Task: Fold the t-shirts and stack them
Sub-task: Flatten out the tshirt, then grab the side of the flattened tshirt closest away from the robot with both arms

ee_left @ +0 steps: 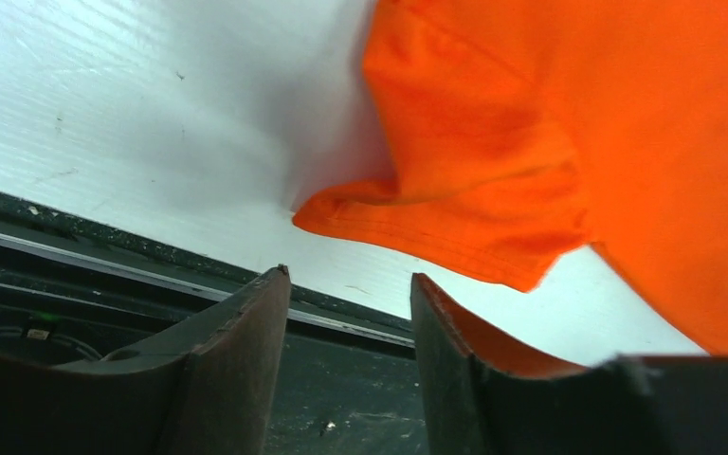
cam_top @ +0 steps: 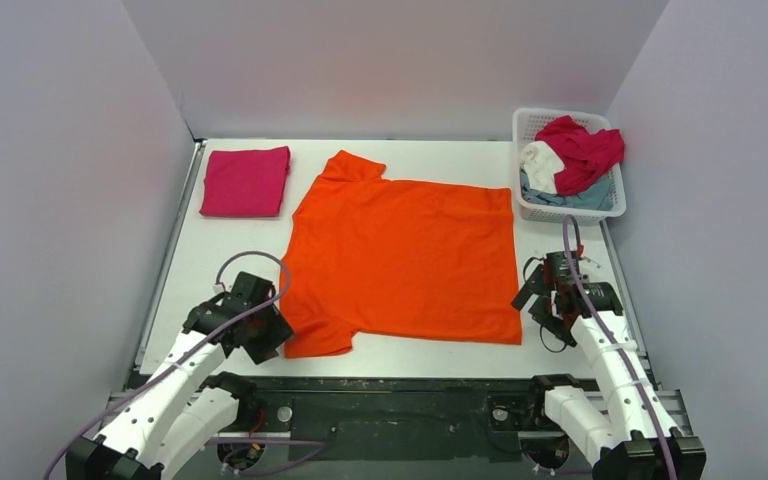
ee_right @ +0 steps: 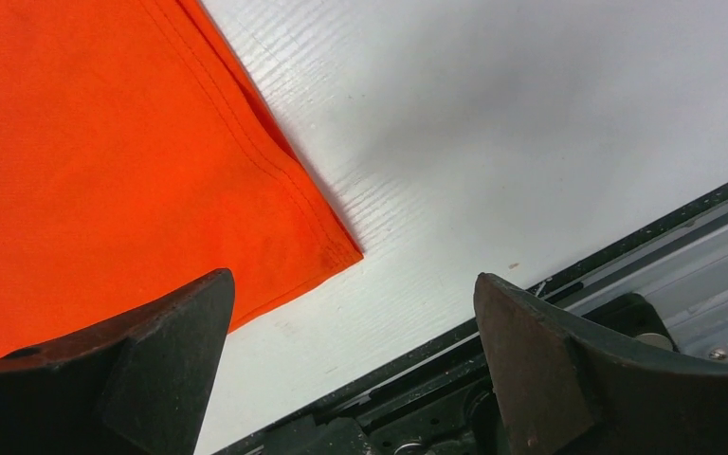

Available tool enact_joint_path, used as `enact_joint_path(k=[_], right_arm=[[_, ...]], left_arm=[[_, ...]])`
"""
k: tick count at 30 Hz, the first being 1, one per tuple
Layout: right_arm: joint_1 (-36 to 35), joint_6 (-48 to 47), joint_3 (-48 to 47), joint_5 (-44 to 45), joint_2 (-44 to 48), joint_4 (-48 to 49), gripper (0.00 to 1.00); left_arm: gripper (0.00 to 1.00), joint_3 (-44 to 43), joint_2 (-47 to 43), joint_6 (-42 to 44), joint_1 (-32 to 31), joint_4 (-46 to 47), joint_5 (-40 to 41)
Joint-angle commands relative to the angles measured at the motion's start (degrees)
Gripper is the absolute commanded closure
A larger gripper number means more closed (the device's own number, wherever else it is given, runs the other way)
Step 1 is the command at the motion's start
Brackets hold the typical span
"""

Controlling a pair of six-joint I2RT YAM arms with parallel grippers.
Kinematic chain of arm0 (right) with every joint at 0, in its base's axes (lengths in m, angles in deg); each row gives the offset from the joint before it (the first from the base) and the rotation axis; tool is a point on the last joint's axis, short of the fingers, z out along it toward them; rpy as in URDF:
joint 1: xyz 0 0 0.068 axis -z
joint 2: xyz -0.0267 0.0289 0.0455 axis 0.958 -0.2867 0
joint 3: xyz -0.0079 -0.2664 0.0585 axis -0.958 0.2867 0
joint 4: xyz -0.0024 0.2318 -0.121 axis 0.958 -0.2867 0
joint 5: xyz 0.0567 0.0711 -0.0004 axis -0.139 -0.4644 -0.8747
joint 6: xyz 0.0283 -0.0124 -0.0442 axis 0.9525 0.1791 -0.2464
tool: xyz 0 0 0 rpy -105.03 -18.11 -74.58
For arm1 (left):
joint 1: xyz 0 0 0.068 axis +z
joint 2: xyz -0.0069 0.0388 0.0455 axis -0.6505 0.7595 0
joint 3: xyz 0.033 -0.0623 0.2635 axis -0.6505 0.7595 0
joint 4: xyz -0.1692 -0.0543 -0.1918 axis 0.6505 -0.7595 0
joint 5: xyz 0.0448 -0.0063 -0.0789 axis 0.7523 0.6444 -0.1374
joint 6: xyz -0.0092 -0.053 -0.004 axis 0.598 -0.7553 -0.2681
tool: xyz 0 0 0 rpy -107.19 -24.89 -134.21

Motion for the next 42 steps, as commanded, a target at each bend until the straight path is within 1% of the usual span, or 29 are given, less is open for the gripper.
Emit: enact_joint_path(k=[1, 3, 5, 10, 11, 13, 16, 19, 20, 21, 22, 26, 30, 33, 36, 37, 40, 41, 42], right_arm=[[0.1, 3.9, 4.1, -1.4, 1.8, 0.4, 0.08], [0.1, 4.8, 5.7, -1.7, 2.0, 1.6, 0.09], [0.1, 5.3, 6.8, -2.3, 2.1, 2.7, 0.1], [0.1, 5.9, 8.4, -3.0, 2.0, 4.7, 0.11], [0.1, 5.9, 8.6, -3.0, 1.9, 5.0, 0.11], [0.1, 6.1, 9.0, -3.0, 1.6, 5.1, 0.11], [0.1, 6.5, 9.3, -3.2, 1.2, 5.5, 0.11], [0.1, 6.5, 9.6, -3.6, 1.0, 5.9, 0.12], [0.1, 6.6, 9.7, -3.8, 0.9, 6.0, 0.12], [0.1, 6.6, 9.7, -4.0, 0.9, 6.0, 0.12], [0.1, 6.6, 9.7, -4.1, 0.9, 6.2, 0.12], [-0.6, 6.7, 9.9, -6.3, 1.0, 6.4, 0.13], [-1.1, 8.9, 10.7, -7.2, -0.1, 7.5, 0.14], [-1.3, 10.9, 11.6, -6.4, -2.0, 9.3, 0.21], [-1.6, 12.5, 13.3, -6.7, -3.1, 11.6, 0.3], [-1.7, 13.1, 13.7, -6.6, -3.2, 12.1, 0.31], [-1.9, 14.0, 15.2, -5.7, -2.9, 12.4, 0.47], [-2.0, 14.1, 15.4, -5.5, -2.8, 12.5, 0.49], [-2.0, 14.5, 15.9, -5.1, -2.6, 12.5, 0.53]], left_arm=[[0.48, 5.4, 0.4, -2.0, -0.9, 7.2, -2.7], [0.55, 8.5, 1.0, -3.1, -1.2, 11.3, -4.6], [0.59, 10.2, 1.7, -4.1, -1.4, 14.2, -4.4], [0.63, 12.9, 2.4, -4.6, -1.5, 17.9, -2.4], [0.67, 13.6, 2.4, -4.7, -1.5, 18.3, -2.6], [0.72, 14.3, 2.5, -5.1, -1.6, 18.4, -2.5], [0.78, 14.3, 2.4, -5.1, -1.6, 16.1, 0.6], [0.83, 13.6, 2.2, -4.6, -1.6, 15.5, 1.9], [0.93, 13.6, 2.3, -4.5, -1.6, 15.7, 2.2], [0.98, 13.6, 2.4, -4.4, -1.6, 16.0, 2.2], [1.0, 13.5, 2.5, -4.2, -1.6, 16.2, 2.0], [1.0, 12.4, 1.6, -3.0, -1.8, 16.1, -0.9], [1.0, 11.7, -2.4, -4.1, -2.9, 12.5, -4.9], [1.0, 12.5, -5.5, -6.8, -5.1, 9.8, -7.4], [1.0, 12.7, -7.0, -8.4, -6.0, 7.3, -7.6], [1.0, 12.8, -7.2, -8.6, -6.1, 7.1, -7.4], [1.0, 13.0, -8.3, -10.3, -7.0, 6.8, -7.6], [1.0, 12.7, -8.4, -10.5, -7.1, 6.6, -7.3], [1.0, 12.4, -8.6, -10.6, -7.2, 5.8, -7.0]])
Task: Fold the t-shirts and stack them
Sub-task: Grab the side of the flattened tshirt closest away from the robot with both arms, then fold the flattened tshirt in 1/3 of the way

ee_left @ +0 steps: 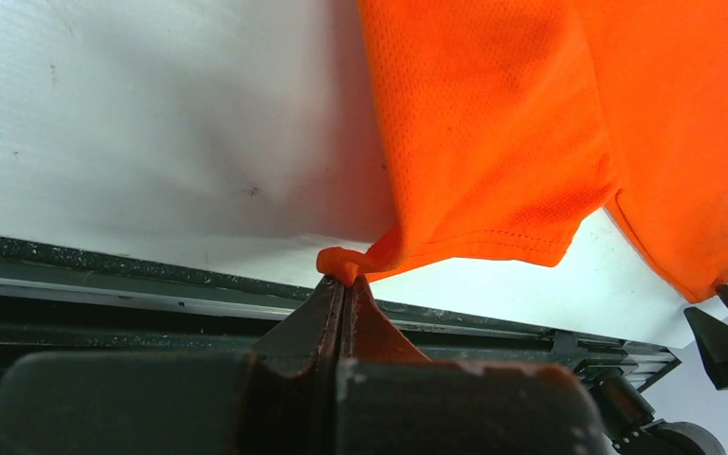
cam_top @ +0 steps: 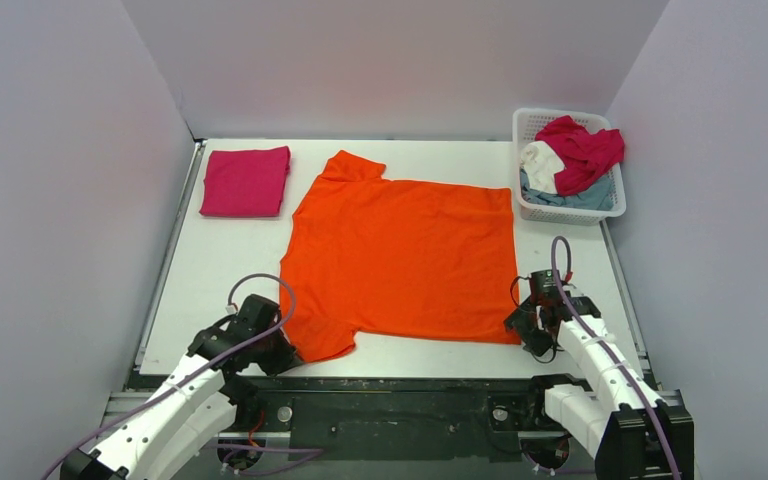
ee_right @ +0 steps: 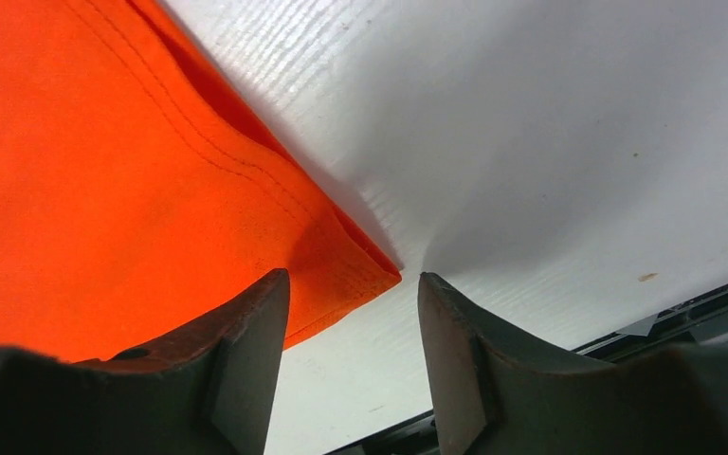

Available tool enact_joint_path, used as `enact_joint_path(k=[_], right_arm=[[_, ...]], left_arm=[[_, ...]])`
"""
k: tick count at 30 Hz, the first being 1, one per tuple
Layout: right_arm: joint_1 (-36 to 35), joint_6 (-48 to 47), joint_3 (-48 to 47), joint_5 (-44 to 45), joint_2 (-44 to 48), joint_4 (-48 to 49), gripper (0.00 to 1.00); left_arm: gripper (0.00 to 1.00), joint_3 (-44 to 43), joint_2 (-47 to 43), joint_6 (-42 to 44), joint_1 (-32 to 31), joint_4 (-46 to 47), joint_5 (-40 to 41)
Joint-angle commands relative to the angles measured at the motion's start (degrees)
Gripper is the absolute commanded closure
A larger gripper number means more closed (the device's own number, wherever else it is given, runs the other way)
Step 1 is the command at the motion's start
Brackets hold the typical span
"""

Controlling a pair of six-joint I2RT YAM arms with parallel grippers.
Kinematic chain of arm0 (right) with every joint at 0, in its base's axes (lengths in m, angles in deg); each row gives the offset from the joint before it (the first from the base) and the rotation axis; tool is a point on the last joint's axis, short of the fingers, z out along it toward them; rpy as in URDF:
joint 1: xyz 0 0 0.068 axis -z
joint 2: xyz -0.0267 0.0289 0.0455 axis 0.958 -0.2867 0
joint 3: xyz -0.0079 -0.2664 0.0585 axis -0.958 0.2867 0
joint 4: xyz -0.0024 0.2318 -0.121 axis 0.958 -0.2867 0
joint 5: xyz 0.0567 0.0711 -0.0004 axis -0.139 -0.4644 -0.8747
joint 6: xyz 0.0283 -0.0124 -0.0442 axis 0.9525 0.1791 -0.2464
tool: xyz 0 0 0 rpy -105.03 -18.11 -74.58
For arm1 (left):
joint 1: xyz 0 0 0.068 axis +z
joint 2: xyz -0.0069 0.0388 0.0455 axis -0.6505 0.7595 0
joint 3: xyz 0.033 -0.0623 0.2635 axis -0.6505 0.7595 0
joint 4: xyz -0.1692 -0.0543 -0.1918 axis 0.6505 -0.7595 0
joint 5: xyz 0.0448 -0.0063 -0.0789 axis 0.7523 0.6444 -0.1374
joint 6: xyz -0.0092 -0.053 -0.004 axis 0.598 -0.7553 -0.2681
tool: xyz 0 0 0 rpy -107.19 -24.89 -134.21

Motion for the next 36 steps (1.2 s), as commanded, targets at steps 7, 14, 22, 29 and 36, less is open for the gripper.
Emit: enact_joint_path(k=[7, 14, 22, 29, 36], right_arm=[[-0.6, 3.4, 3.5, 1.2, -1.6, 2.4, 0.62], [-0.8, 3.1, 3.9, 0.6, -4.7, 3.7, 0.9], [-0.8, 3.3, 1.5, -0.3, 2.8, -6.9, 1.0], [-0.8, 0.5, -3.4, -3.5, 1.2, -7.0, 1.0], [-0.9, -1.4, -12.7, -6.2, -4.1, -6.4, 1.0]], left_arm=[[1.0, -1.9, -1.5, -2.5, -0.9, -2.9, 0.3], [1.0, -2.5, -2.7, -1.5, -0.9, -4.7, -0.7], [1.0, -4.3, -4.1, 0.1, -0.9, -7.8, -5.1], [1.0, -4.6, -2.5, 1.7, -0.8, 6.7, -10.8], [1.0, -14.5, 10.3, 8.6, 0.3, 15.4, -8.7]])
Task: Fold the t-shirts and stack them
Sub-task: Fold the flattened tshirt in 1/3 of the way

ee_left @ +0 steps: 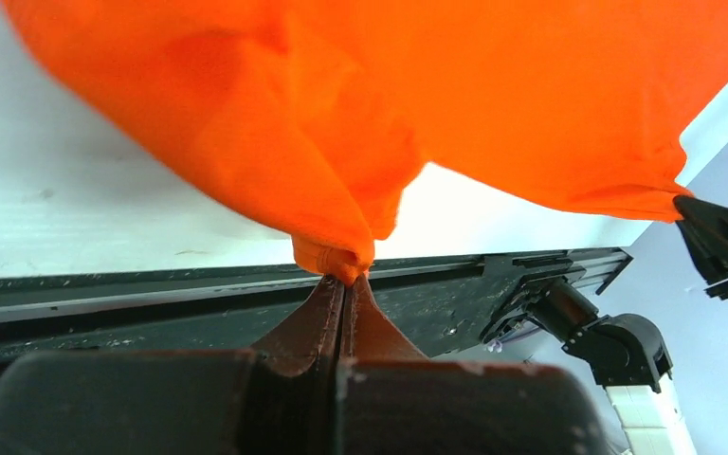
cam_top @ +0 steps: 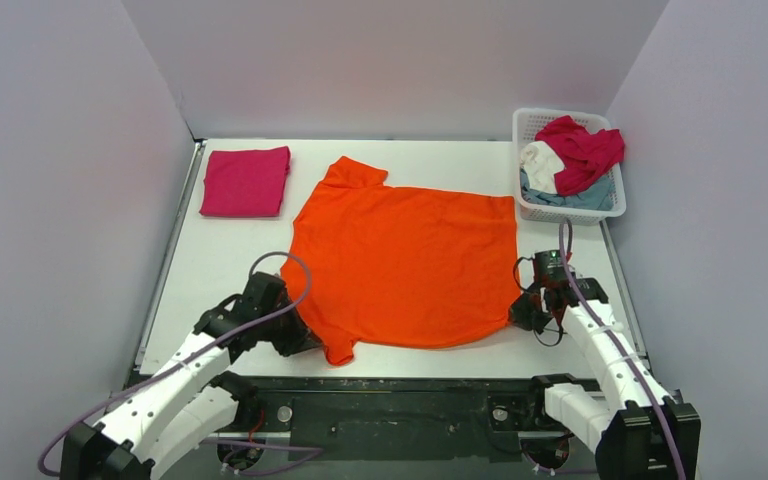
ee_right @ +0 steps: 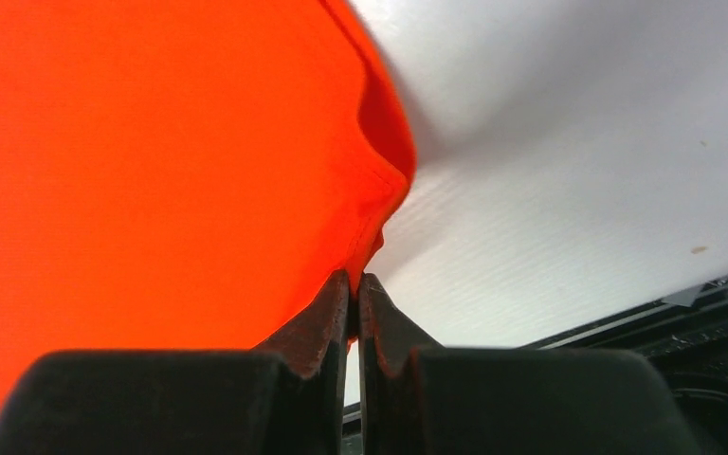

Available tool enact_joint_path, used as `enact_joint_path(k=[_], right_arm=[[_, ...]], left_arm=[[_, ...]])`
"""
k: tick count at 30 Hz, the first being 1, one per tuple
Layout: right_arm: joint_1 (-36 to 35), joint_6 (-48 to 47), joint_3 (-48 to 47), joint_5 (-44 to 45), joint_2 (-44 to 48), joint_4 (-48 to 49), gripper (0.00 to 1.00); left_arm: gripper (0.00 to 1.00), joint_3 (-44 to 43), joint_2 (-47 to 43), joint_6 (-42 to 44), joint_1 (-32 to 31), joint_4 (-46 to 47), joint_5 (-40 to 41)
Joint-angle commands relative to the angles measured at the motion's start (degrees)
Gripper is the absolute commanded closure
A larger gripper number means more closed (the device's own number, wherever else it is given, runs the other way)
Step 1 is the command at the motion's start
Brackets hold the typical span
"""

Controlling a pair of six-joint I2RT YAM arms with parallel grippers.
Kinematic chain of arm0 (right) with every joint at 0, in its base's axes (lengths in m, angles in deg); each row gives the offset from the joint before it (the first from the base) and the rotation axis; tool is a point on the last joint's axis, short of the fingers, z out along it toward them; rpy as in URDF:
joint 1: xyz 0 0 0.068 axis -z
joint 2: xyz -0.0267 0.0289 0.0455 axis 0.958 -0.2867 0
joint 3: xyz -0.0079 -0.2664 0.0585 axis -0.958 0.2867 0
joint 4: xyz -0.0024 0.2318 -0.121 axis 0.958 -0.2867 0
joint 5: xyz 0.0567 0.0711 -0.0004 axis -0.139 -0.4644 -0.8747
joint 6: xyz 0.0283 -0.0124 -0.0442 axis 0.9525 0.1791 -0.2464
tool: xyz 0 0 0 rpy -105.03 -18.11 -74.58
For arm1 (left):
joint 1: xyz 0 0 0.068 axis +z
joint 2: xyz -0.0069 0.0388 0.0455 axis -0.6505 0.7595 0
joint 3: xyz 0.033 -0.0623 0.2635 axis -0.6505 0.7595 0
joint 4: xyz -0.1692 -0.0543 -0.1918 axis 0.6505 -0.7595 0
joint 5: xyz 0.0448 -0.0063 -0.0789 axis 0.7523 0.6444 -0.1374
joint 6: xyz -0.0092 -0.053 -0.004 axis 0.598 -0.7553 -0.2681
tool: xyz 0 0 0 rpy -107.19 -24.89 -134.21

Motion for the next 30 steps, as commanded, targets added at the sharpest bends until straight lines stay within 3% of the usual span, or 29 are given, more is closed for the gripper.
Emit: enact_joint_path(k=[1, 13, 30], right_arm=[[-0.5, -2.3, -6.4, -2.3, -5.0, -1.7, 1.0], [0.2, -2.2, -18.1, -0.3, -15.2, -0.5, 1.0], [2.4, -0.9, -19.9, 4.5, -20.3, 5.6, 1.0]], left_arm=[[1.0, -11.1, 7.7, 6.7, 1.2, 9.1, 2.5], [1.0, -21.7, 23.7, 11.7, 10.2, 21.8, -2.1], [1.0, -31.3, 34.9, 20.4, 13.7, 29.3, -2.5]])
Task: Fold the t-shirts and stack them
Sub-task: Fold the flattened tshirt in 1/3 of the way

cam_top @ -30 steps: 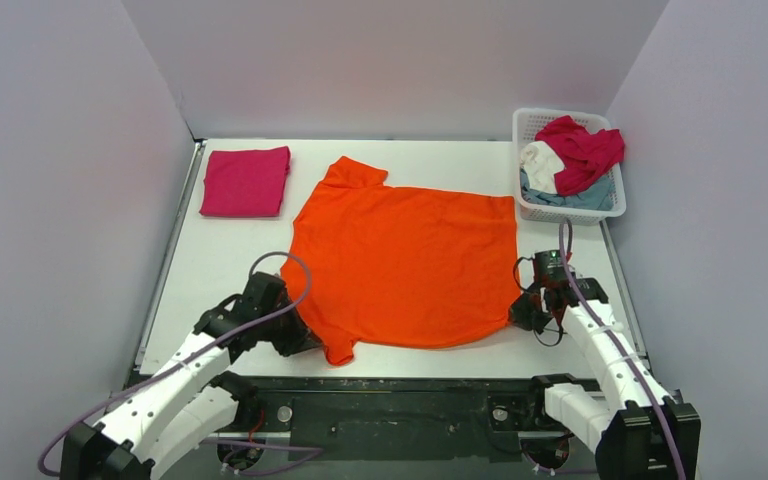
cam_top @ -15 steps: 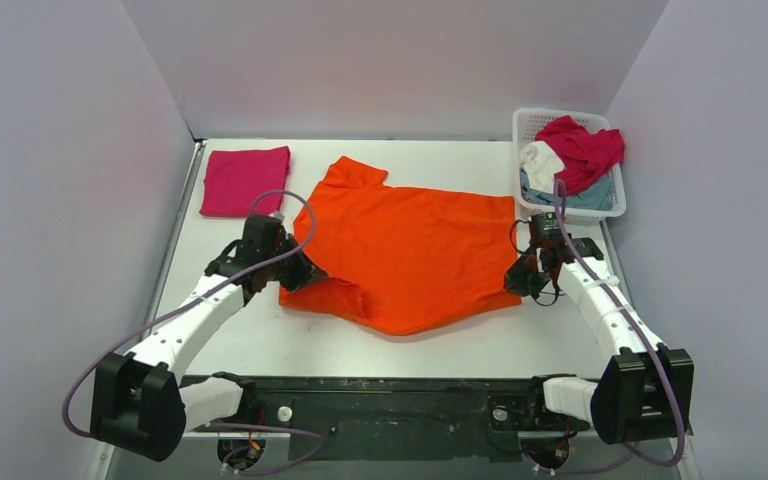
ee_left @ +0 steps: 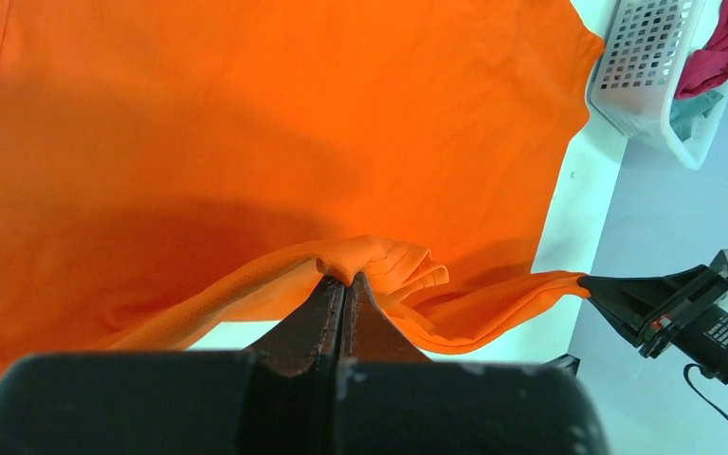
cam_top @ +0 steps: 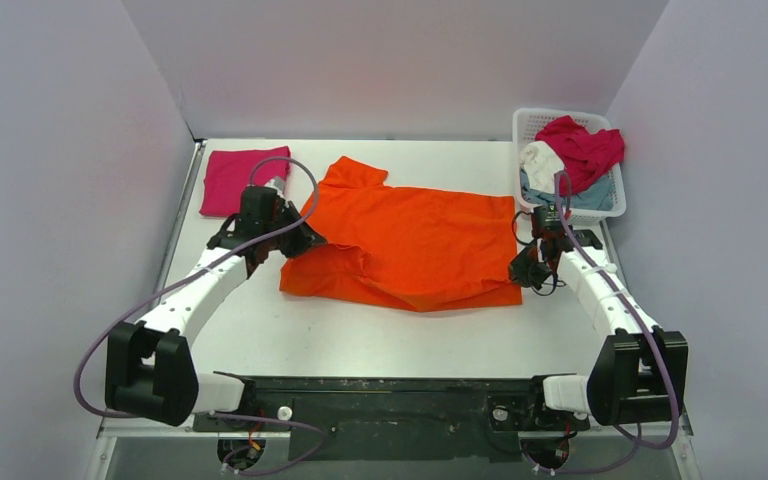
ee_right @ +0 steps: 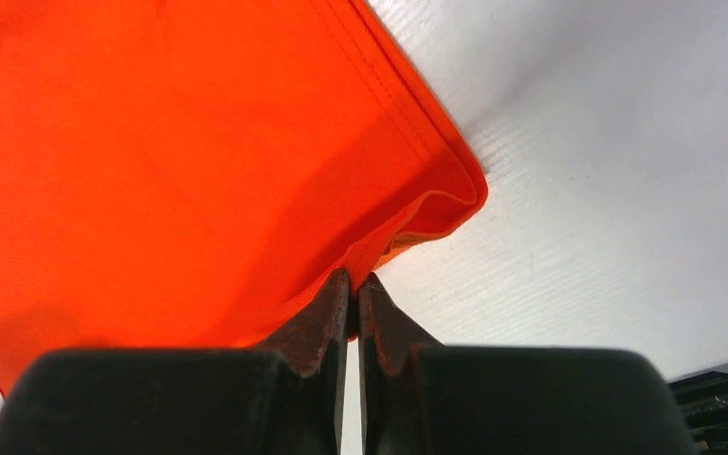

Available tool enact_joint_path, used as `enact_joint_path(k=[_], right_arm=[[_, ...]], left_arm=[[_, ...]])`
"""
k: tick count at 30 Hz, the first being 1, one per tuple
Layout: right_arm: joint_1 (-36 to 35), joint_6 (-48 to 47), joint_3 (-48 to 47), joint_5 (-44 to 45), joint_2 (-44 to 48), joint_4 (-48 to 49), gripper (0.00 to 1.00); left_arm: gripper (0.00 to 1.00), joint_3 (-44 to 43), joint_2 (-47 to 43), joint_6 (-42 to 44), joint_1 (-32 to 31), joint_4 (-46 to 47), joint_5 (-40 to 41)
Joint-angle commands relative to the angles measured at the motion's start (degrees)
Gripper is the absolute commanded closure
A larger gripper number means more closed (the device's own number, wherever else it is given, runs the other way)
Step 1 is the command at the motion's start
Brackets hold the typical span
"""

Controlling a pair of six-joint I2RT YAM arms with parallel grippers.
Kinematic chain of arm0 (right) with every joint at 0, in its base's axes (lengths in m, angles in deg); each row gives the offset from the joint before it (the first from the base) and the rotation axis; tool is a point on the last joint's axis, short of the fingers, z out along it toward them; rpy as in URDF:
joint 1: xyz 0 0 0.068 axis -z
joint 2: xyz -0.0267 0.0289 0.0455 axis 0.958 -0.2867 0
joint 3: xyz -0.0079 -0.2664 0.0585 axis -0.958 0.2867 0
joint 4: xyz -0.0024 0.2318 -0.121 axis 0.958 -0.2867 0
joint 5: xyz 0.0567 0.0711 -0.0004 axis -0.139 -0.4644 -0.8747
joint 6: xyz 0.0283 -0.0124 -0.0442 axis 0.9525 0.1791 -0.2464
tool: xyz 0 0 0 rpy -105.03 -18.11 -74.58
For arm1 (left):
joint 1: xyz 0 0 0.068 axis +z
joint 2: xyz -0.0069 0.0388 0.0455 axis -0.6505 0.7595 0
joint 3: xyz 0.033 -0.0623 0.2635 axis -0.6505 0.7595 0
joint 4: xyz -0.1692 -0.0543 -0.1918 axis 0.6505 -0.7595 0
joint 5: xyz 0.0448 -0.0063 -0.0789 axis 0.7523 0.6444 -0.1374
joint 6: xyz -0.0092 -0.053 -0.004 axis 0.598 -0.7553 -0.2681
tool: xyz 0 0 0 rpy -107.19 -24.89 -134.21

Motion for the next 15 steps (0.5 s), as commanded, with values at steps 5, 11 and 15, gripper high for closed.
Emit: enact_joint_path(k=[5, 11, 15], right_arm=[[0.9, 2.2, -0.5, 5.7, -3.1, 5.6, 1.0], [1.0, 3.4, -0.5, 5.3, -6.1, 8.2, 1.0], [1.1, 4.2, -0.2, 5.6, -7.5, 10.0, 1.0]], left_arm=[[1.0, -5.6, 5.7, 4.5, 0.5, 7.8, 2.5], [1.0, -7.6, 10.6, 7.7, 0.5, 10.5, 2.2], [1.0, -9.0, 14.3, 9.5, 0.6, 12.3, 2.6]])
